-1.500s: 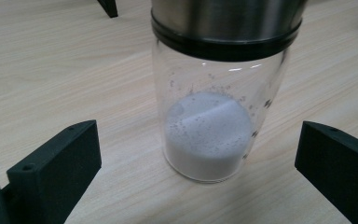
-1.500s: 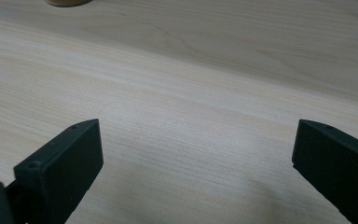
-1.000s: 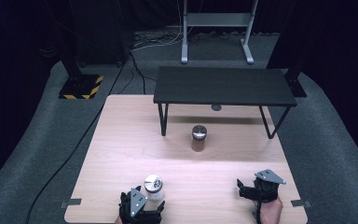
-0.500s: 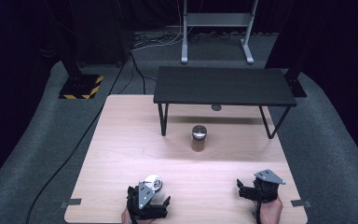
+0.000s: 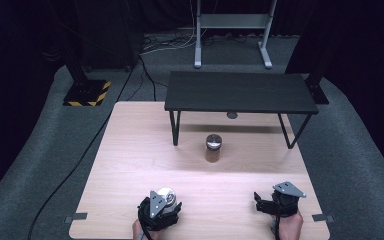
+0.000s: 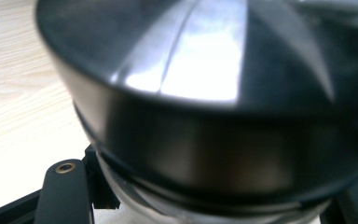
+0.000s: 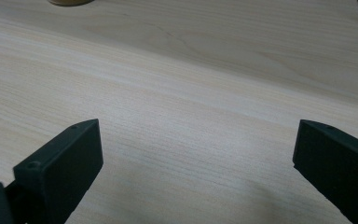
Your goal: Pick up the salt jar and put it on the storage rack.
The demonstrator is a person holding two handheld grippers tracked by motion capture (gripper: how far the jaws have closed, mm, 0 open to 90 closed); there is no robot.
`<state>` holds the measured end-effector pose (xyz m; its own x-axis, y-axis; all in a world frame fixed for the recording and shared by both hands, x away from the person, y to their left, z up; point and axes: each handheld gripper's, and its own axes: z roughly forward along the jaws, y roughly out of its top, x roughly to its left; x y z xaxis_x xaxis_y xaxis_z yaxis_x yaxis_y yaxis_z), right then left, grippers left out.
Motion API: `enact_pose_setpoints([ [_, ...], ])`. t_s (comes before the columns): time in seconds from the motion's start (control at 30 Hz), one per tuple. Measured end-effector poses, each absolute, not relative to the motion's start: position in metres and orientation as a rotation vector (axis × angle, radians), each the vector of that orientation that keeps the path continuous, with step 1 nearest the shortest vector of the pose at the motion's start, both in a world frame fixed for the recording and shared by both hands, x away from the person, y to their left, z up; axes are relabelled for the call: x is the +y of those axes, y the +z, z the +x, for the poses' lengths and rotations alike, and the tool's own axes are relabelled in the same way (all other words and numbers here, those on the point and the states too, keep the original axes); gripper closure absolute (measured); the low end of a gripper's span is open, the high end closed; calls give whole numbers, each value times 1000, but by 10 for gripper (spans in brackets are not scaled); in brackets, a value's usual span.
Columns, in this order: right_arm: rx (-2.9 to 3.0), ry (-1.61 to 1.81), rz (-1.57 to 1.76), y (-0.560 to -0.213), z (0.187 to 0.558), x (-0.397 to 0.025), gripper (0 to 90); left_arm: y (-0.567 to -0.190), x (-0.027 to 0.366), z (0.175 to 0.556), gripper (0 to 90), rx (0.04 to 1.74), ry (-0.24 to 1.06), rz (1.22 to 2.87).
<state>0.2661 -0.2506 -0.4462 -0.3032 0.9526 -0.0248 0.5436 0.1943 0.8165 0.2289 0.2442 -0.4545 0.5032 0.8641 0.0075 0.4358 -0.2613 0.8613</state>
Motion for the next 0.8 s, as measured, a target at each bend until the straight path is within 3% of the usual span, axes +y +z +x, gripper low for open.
enact_pose_setpoints([
  [0.8, 1926, 976, 1388, -447, 265, -250, 5, -453, 253, 224, 312, 1072, 614, 1854],
])
